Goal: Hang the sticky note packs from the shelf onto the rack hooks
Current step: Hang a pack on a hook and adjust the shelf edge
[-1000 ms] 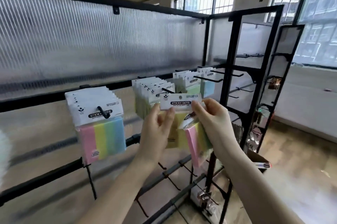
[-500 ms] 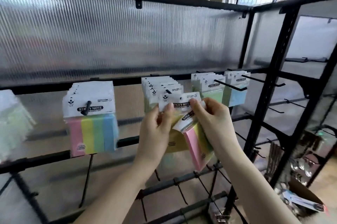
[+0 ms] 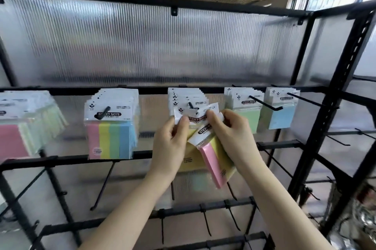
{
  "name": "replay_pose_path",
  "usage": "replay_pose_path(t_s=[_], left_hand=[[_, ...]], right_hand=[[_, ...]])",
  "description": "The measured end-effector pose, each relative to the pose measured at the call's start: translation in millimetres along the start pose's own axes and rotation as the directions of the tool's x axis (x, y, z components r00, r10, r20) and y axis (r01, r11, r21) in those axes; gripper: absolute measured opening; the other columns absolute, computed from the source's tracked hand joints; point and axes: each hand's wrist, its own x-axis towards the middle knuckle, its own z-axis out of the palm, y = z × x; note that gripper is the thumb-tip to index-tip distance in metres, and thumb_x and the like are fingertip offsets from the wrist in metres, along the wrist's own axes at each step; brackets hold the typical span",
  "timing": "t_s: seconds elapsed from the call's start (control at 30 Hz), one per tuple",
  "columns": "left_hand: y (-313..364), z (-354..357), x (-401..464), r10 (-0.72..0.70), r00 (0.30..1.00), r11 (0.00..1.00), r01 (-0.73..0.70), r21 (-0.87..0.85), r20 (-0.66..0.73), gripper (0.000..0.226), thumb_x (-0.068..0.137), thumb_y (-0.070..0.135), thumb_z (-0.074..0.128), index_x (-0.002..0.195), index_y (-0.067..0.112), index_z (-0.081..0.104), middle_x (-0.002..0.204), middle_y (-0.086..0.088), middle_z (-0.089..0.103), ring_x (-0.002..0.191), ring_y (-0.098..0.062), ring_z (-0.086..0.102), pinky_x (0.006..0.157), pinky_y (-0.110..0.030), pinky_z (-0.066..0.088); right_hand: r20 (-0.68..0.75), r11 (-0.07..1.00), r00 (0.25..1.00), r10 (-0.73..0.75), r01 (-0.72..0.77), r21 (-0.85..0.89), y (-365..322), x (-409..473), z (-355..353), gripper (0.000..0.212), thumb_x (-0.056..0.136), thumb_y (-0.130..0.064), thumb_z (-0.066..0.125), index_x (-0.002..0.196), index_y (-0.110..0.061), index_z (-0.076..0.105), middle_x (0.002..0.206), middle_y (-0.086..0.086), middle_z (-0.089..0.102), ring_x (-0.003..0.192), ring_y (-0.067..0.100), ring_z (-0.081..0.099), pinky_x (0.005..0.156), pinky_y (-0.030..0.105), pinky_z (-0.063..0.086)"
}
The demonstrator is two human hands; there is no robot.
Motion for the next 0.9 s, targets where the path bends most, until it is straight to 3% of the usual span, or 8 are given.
replay_pose_path(t_s=[0.17,0.3,0.37,0.43,0.6,0.67,0.77,0.9], left_hand=[[-5,1,4,-0.041,0.999,0.999,0.041,0.031,-0.010,0.034,0.096,0.025,0.050,0.082,-0.005,0.060,0.073,-0.020,0.064,0.060,-0.014,0.055,0.050,-0.019,0.040],[-6,0,5,-0.032,0.999,0.999,0.033,0.032,-0.033,0.036,0.096,0.026,0.051,0.080,-0.005,0.059,0.075,-0.020,0.064,0.064,-0.025,0.056,0.055,-0.027,0.040],[-3,-2,3,0.041,0.998,0.999,-0.039,0.035,-0.045,0.039,0.095,0.032,0.051,0.077,-0.002,0.059,0.069,-0.009,0.063,0.063,-0.019,0.058,0.055,-0.019,0.041],[-1,-3,1,0.081,0.996,0.995,-0.079,0.053,-0.047,0.046,0.093,0.039,0.049,0.074,-0.003,0.056,0.064,-0.010,0.058,0.058,-0.012,0.052,0.052,-0.015,0.037],[-9,-2,7,-0.016,0.999,0.996,0.021,0.092,-0.049,0.044,0.096,0.027,0.051,0.055,0.017,0.040,0.042,0.009,0.041,0.043,0.000,0.035,0.045,-0.011,0.025],[-14,-2,9,-0.022,0.998,0.988,0.030,0.150,-0.057,0.042,0.095,0.033,0.052,0.059,0.013,0.045,0.047,0.004,0.048,0.047,0.000,0.040,0.048,-0.012,0.029],[-23,1,13,0.078,0.982,0.952,-0.023,0.305,-0.171,0.029,0.092,0.034,0.057,0.068,0.025,0.043,0.056,0.012,0.048,0.055,0.007,0.048,0.052,-0.006,0.035],[-37,1,23,0.148,0.934,0.933,-0.023,0.359,-0.324,0.028,0.084,0.032,0.068,0.093,0.014,0.049,0.084,0.003,0.051,0.077,-0.011,0.052,0.067,-0.013,0.040]], right_hand=[[0.073,1.000,0.997,0.001,-0.002,0.007,0,2,-2,0.053,0.090,-0.045,0.058,0.075,0.005,0.053,0.062,0.016,0.055,0.056,0.014,0.046,0.053,0.029,0.033],[0.085,0.999,0.996,-0.037,0.036,0.012,0,5,-1,0.045,0.092,-0.041,0.058,0.067,-0.004,0.051,0.054,-0.002,0.049,0.049,0.006,0.039,0.045,0.020,0.029],[0.084,0.997,0.995,-0.054,0.049,0.063,1,6,-1,0.043,0.093,-0.038,0.058,0.068,-0.003,0.053,0.054,-0.005,0.051,0.048,0.004,0.040,0.044,0.018,0.029],[0.087,0.992,0.995,-0.054,0.044,0.115,3,8,-1,0.040,0.094,-0.035,0.058,0.065,-0.008,0.054,0.052,-0.009,0.053,0.047,0.004,0.042,0.044,0.017,0.030],[0.119,0.998,0.993,-0.006,-0.002,0.069,12,14,4,0.040,0.093,-0.036,0.058,0.059,-0.017,0.047,0.044,-0.015,0.047,0.042,0.000,0.038,0.042,0.014,0.028],[0.110,0.999,0.994,0.008,-0.013,0.049,18,17,7,0.040,0.093,-0.039,0.058,0.063,-0.014,0.049,0.048,-0.012,0.048,0.045,0.003,0.040,0.043,0.015,0.029],[0.044,1.000,0.999,-0.013,0.015,-0.027,23,23,14,0.037,0.091,-0.042,0.060,0.071,-0.012,0.050,0.058,-0.009,0.051,0.050,0.005,0.043,0.045,0.014,0.030],[-0.042,0.998,0.999,0.019,-0.022,-0.063,31,31,23,0.038,0.086,-0.050,0.062,0.091,-0.015,0.047,0.077,-0.009,0.053,0.066,0.003,0.051,0.054,0.019,0.035]])
